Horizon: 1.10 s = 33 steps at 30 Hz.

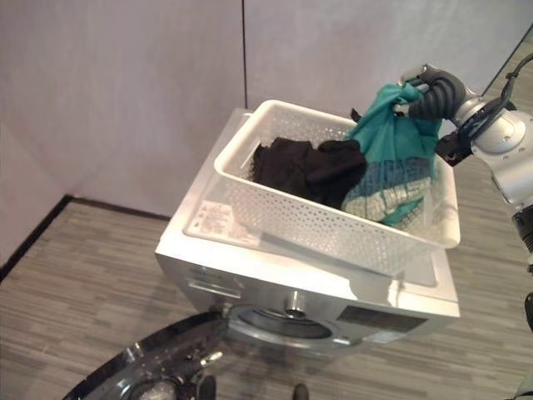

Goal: Grab the laundry basket,head to the washer,open it,put in the laundry and shut it.

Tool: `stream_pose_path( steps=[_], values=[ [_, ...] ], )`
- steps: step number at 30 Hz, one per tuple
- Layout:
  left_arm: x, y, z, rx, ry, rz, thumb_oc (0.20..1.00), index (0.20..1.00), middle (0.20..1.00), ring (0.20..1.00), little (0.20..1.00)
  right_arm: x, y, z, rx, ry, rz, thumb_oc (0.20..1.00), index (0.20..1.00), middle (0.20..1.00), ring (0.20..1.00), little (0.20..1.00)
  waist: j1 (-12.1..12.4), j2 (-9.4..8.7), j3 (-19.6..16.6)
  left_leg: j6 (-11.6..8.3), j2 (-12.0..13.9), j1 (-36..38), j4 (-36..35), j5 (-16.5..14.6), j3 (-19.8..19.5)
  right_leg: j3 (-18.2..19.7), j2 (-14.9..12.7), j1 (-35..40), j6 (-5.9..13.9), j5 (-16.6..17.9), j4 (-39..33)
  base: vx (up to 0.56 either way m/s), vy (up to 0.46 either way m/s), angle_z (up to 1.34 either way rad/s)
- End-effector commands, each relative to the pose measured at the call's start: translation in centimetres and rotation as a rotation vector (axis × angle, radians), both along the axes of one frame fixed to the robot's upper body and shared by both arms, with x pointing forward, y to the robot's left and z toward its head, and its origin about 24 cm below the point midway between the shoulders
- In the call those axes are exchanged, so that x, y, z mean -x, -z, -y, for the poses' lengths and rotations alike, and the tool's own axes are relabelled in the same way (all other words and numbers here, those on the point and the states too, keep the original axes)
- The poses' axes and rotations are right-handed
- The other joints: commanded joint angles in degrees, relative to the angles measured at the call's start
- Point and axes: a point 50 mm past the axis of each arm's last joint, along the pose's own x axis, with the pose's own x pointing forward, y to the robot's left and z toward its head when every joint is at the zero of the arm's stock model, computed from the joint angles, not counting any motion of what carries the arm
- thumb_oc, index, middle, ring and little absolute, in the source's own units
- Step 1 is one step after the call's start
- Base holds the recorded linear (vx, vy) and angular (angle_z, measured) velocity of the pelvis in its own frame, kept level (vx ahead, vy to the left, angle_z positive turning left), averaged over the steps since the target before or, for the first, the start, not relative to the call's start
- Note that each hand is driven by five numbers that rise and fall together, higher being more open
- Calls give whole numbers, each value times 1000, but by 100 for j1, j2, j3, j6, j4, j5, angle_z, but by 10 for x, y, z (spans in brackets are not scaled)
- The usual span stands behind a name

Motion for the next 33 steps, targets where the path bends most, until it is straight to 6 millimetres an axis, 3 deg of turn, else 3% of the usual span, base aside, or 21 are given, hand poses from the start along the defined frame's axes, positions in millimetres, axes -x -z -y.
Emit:
stream_pose_path(
  steps=[1,9,16,24,33],
  values=[
    [-14,-3,0,-56,79,24,1000,1000,1000,1000,1000,9,-47,-2,-107,-16,226,200,200,200,200,200,245,-297,-32,-15,155,711,113,-835,252,-194,-416,-121,255,-112,352,0,0,0],
    [-16,-3,3,-69,81,24,1000,1000,1000,1000,1000,6,-66,-15,-204,-23,357,200,200,200,200,200,255,-261,-57,26,106,743,113,-859,221,-185,-440,-87,253,-112,374,0,0,0],
    [-24,-6,5,-84,73,52,1000,1000,1000,1000,1000,15,-99,-22,-193,65,577,200,200,200,200,200,280,-215,-103,82,51,760,98,-901,191,-193,-478,-58,266,-95,356,0,0,0],
    [-30,-9,7,-114,108,74,1000,1000,1000,1000,1000,34,-124,-11,-115,241,805,200,200,200,200,200,336,-190,-120,161,-32,759,106,-967,132,-216,-540,-47,297,-68,376,-4,18,0],
    [-29,-8,4,-161,135,65,1000,1000,1000,1000,1000,74,-140,29,22,562,1060,200,200,200,200,200,388,-193,-168,290,-217,753,183,-1101,55,-235,-696,-44,374,-37,461,4,42,0]
  ],
)
